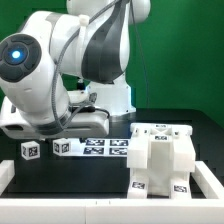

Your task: Assemble chair

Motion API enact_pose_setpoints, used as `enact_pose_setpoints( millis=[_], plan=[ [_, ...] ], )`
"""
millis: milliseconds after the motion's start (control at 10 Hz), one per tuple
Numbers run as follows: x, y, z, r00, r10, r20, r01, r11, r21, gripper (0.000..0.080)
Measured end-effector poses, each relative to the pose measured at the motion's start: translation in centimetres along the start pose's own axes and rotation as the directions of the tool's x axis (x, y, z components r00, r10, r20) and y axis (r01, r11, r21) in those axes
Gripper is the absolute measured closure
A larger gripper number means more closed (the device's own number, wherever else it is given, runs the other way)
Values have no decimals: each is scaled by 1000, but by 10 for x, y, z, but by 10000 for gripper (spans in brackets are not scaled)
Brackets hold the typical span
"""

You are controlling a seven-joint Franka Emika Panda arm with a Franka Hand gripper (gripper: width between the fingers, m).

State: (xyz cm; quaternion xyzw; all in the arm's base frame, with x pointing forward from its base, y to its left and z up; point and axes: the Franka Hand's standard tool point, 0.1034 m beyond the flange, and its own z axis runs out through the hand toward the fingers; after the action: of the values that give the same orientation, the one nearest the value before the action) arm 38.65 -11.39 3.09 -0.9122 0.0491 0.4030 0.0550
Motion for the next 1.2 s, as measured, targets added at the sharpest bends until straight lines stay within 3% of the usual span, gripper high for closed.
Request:
enact_pose_setpoints(
  millis=[300, 600, 900, 1100, 1200],
  plan=[
    [-4, 2, 33, 994, 55, 90, -55, 999, -3, 150],
    [-4, 2, 34, 994, 55, 92, -55, 999, -3, 150],
    [-15, 8, 54, 987, 80, 141, -81, 997, 6, 150],
    [-16, 9, 56, 986, 82, 143, -84, 996, 6, 150],
    [-16, 9, 56, 986, 82, 143, -84, 996, 6, 272]
  ],
)
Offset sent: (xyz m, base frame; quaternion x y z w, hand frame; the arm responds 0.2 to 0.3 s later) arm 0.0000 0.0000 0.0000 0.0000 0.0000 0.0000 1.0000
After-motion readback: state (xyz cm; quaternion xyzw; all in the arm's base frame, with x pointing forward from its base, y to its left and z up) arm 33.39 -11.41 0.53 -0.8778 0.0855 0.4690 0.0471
